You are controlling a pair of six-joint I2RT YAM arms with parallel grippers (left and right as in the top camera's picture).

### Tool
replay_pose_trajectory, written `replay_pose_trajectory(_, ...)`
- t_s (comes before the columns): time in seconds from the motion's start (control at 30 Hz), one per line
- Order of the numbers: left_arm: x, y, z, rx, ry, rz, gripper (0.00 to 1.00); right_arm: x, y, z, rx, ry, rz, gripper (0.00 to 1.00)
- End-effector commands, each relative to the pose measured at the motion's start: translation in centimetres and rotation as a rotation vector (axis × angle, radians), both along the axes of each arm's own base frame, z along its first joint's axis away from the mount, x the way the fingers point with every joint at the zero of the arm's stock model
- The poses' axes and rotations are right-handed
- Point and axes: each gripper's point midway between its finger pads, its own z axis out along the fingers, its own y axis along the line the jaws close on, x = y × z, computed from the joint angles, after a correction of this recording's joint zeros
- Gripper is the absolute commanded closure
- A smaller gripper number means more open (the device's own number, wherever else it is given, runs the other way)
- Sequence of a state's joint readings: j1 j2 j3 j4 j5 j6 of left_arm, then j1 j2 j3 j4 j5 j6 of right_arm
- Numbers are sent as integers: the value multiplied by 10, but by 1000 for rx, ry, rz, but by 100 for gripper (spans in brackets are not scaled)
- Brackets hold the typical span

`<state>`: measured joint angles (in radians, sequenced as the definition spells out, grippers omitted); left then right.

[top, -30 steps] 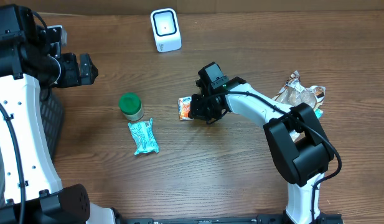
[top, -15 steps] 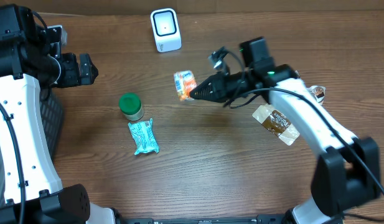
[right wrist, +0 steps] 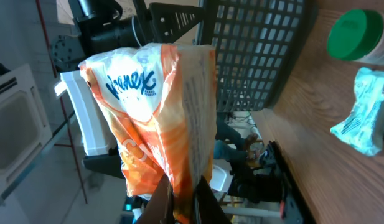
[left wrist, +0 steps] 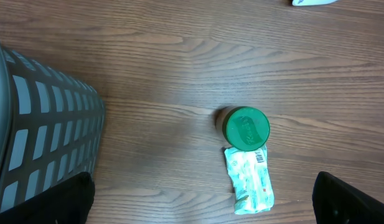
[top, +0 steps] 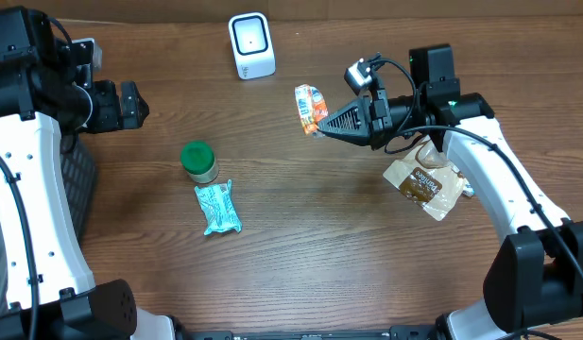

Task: Scan the item barcode
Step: 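Lift the Kleenex pack and carry it to the scanner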

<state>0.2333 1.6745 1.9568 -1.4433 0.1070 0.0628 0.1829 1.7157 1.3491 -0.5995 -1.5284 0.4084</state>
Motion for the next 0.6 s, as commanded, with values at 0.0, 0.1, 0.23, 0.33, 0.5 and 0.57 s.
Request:
replay_pose_trajectory(0.0, 2, -1, -1, 11, 1, -21, 1, -6, -1, 13, 33, 0, 27, 96)
replay_pose_trajectory(0.1, 2, 0, -1, 13, 1, -21, 1, -6, -1, 13, 34, -5, 26, 96)
replay_pose_trajectory(0.23, 2, 0, -1, 13, 1, -21, 0, 1, 2, 4, -20, -31, -15, 96)
replay_pose_trajectory(0.33, 2, 0, -1, 13, 1, -21, 1, 15, 8, -25, -180, -36, -115, 96)
replay_pose_trajectory(0.5, 2, 0, -1, 13, 2, -20, 0, 22, 2, -89, -546, -56, -239, 96)
replay_pose_trajectory(0.57, 2, 0, -1, 13, 2, -20, 0, 22, -6, -110, -688, -64, -270, 96)
